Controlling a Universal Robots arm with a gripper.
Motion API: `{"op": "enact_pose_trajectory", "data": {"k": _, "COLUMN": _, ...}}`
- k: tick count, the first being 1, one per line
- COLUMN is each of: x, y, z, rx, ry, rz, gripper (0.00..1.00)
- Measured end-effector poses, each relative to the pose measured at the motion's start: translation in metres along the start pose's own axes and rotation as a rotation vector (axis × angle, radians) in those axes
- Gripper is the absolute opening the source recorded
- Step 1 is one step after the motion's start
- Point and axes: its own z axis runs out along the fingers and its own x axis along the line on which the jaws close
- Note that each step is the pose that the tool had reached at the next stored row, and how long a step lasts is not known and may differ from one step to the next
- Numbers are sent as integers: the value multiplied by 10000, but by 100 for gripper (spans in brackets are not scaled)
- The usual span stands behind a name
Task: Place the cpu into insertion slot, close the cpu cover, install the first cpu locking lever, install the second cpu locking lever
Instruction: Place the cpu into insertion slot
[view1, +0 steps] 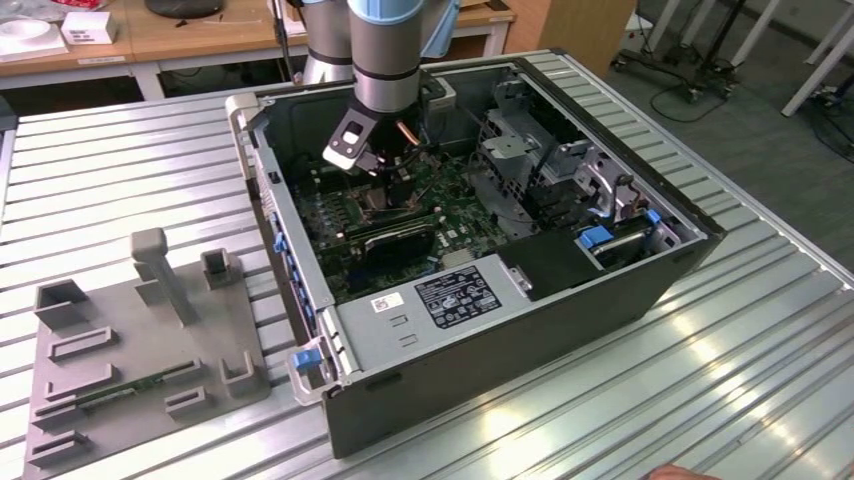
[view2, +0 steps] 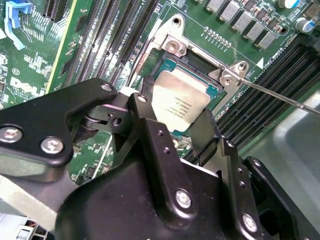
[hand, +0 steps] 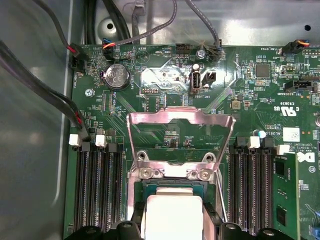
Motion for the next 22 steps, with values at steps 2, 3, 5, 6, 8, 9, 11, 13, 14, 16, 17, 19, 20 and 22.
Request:
{"op": "enact_pose_trajectory", "data": {"k": 2, "x": 0, "y": 0, "z": 1, "rx": 1, "ry": 0, "rz": 0, "gripper": 61}}
{"op": "enact_pose_trajectory", "data": {"k": 3, "x": -1, "y": -1, "z": -1, "rx": 5, "ry": -5, "rz": 0, "gripper": 61}}
{"op": "enact_pose_trajectory", "data": {"k": 5, "x": -1, "y": -1, "z": -2, "rx": 7, "ry": -8, "rz": 0, "gripper": 61}}
{"op": "enact_pose_trajectory", "data": {"k": 6, "x": -1, "y": -1, "z": -2, "rx": 7, "ry": -8, "rz": 0, "gripper": 61}}
{"op": "enact_pose_trajectory", "data": {"k": 8, "x": -1, "y": -1, "z": -2, "rx": 7, "ry": -9, "rz": 1, "gripper": 61}}
{"op": "enact_pose_trajectory", "data": {"k": 9, "x": -1, "y": -1, "z": -4, "rx": 7, "ry": -7, "rz": 1, "gripper": 61}}
{"op": "enact_pose_trajectory", "data": {"k": 11, "x": -1, "y": 0, "z": -17, "rx": 7, "ry": -8, "rz": 1, "gripper": 61}}
{"op": "enact_pose_trajectory", "data": {"k": 13, "x": 0, "y": 1, "z": -35, "rx": 7, "ry": -7, "rz": 1, "gripper": 61}}
{"op": "enact_pose_trajectory", "data": {"k": 14, "x": 0, "y": 2, "z": -44, "rx": 7, "ry": -8, "rz": 1, "gripper": 61}}
{"op": "enact_pose_trajectory", "data": {"k": 16, "x": 1, "y": 4, "z": -72, "rx": 5, "ry": -6, "rz": 1, "gripper": 61}}
{"op": "enact_pose_trajectory", "data": {"k": 17, "x": 1, "y": 5, "z": -90, "rx": 6, "ry": -7, "rz": 1, "gripper": 61}}
{"op": "enact_pose_trajectory", "data": {"k": 19, "x": 2, "y": 7, "z": -124, "rx": 7, "ry": -8, "rz": 1, "gripper": 61}}
{"op": "enact_pose_trajectory", "data": {"k": 20, "x": 3, "y": 8, "z": -138, "rx": 6, "ry": -7, "rz": 0, "gripper": 61}}
{"op": "enact_pose_trajectory", "data": {"k": 22, "x": 3, "y": 10, "z": -153, "rx": 6, "ry": -8, "rz": 1, "gripper": 61}}
